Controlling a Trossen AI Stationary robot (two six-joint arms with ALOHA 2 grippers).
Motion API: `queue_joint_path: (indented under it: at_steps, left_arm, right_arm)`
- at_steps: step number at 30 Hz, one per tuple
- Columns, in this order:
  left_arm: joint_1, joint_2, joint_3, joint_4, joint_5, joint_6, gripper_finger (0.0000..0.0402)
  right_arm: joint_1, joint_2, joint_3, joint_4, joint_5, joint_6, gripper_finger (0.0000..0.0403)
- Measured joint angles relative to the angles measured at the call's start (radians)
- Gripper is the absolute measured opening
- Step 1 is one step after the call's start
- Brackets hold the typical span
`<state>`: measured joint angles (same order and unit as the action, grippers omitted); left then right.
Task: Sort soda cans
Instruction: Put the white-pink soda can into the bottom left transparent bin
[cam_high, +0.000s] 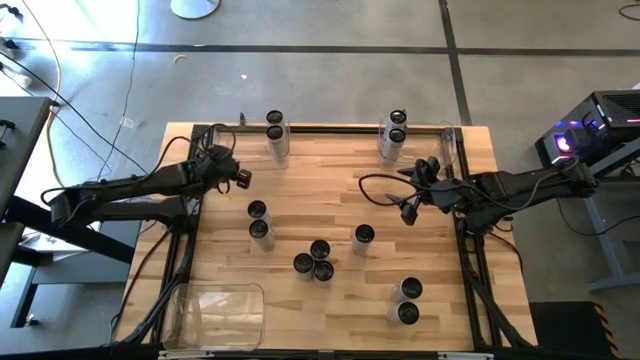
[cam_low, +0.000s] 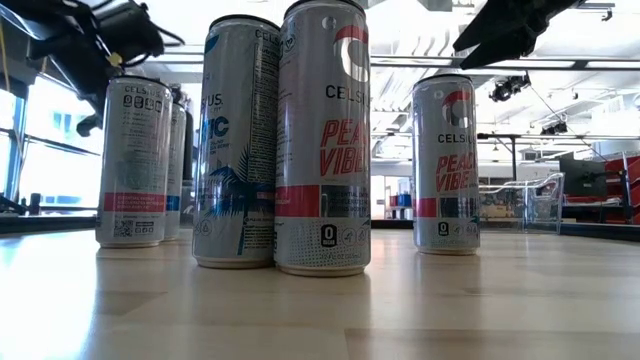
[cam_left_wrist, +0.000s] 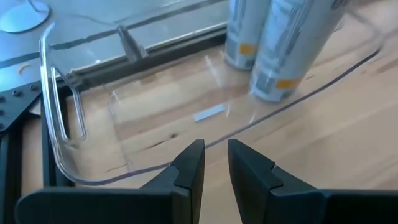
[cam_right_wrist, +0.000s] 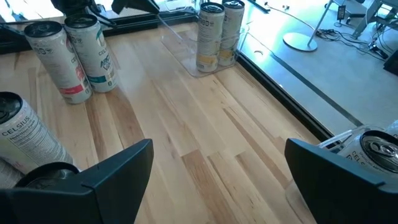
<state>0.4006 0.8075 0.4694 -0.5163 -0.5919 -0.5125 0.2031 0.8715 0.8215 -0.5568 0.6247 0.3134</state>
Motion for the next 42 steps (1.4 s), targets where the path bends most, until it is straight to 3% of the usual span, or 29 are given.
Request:
queue_joint_path:
  at_steps: [8,14,17,25,34,42]
  left_arm:
    - [-0.003,-0.05,0.0,-0.001,0.008,0.036,0.0064]
    - [-0.044,-0.049,0.0,0.041,0.106,0.099,0.0064]
    - [-0.079,-0.054,0.0,0.154,0.152,0.109,0.0064]
    - [-0.184,-0.051,0.0,0.488,0.221,0.314,0.0064]
    - [-0.316,0.018,0.0,0.72,0.183,0.471,0.0064]
    - [-0.435,0.14,0.153,0.715,0.152,0.578,0.0064]
  right_arm:
    - [0.0,0.0,0.0,0.0,0.0,0.0,0.0359]
    - [0.0,0.01,0.0,-0.016,0.028,0.059,0.0359]
    - [0.0,0.039,0.0,-0.019,0.025,0.032,0.0359]
    - [0.001,0.187,0.0,0.121,-0.113,-0.126,0.0359]
    - [0.001,0.252,0.0,0.296,-0.198,-0.274,0.0359]
    - [0.001,0.265,0.0,0.342,-0.285,-0.269,0.0359]
